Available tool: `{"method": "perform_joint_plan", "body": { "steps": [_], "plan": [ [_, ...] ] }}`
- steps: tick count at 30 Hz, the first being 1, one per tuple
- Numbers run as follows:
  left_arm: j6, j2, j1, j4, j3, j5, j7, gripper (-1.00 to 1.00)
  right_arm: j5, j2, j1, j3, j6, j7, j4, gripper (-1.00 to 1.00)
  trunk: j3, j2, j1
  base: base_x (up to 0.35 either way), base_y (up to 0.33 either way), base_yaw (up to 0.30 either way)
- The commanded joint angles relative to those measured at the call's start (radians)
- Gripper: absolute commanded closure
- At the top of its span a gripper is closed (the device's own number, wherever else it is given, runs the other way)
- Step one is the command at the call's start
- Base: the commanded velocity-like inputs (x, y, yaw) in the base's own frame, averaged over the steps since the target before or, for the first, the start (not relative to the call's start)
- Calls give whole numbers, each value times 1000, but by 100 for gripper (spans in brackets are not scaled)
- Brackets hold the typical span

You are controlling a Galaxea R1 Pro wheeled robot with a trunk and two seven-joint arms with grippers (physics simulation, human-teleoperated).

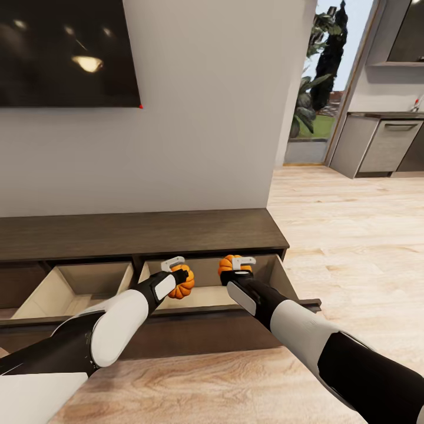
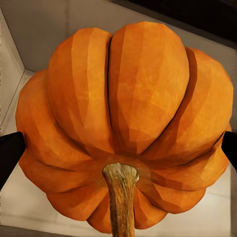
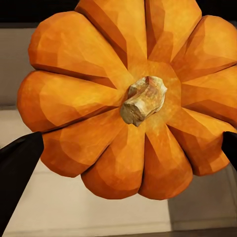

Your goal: Place each of the two pumpkins and all three candles from the living room inside a cabinet in the living room (use any cabinet), then make sure every cabinet is closed, and position the cauldron so it is next to a table in the living room.

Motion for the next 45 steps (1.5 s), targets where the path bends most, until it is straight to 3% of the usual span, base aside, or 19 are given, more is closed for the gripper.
{"method": "perform_joint_plan", "body": {
  "steps": [1, 23, 24, 25, 42, 45],
  "plan": [
    [5, 0, 0, -2, -3, 10, 4, 100, -4, -1, -1, 8, 4, -6, -1, 100, -1, 0, 0, 0, 0, 0],
    [5, 1, 0, -2, -3, 12, 4, 100, -7, -1, 0, 8, 1, -5, 14, 100, -12, -1, 1, 0, 0, 0],
    [5, 1, 0, -2, -3, 12, 4, 100, -7, -1, 0, 8, 1, -5, 14, -100, -12, -1, 1, 0, 0, 0],
    [5, 1, 0, -2, -3, 12, 4, -100, -7, -1, 0, 8, 1, -5, 14, -100, -12, -1, 1, 0, 0, 0],
    [4, 1, 0, -2, -2, 12, 4, -100, -7, -1, 2, 6, -4, -4, 19, -100, -12, -1, 1, 0, 0, 0],
    [4, 1, 0, -2, -3, 12, 4, -100, -7, -3, 2, 6, -11, -3, 19, -100, -1, 0, 0, 0, 0, 0]
  ]
}}
